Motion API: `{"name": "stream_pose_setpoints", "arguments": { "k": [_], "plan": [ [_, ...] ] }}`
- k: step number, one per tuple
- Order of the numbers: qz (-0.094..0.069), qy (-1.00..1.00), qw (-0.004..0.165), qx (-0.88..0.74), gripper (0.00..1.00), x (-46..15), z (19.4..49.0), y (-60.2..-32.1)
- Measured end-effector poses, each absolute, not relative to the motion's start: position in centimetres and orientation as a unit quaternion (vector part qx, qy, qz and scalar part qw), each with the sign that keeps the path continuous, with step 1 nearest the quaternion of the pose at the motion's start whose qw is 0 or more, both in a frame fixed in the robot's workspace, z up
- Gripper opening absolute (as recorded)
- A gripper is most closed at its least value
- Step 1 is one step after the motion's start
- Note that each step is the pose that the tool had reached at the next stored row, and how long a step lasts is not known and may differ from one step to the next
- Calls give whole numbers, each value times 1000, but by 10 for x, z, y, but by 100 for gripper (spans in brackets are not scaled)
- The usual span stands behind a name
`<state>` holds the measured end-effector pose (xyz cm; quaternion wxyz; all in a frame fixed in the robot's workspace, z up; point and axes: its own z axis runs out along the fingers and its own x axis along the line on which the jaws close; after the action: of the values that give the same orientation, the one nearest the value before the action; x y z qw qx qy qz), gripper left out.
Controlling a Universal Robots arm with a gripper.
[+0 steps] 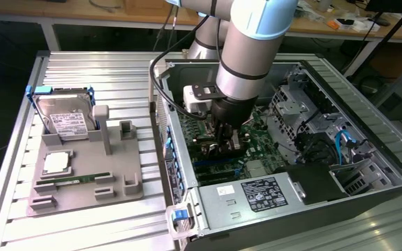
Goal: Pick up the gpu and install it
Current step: 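Insert the gpu into the slot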
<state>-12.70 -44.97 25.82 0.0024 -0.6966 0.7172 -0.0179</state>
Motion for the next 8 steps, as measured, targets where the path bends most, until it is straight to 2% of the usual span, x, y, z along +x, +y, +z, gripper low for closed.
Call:
{"name": "stream_pose_setpoints", "arguments": {
  "k": [8],
  "plan": [
    [-16, 717, 1, -697, 27, -127, 257, -450]
  ]
}}
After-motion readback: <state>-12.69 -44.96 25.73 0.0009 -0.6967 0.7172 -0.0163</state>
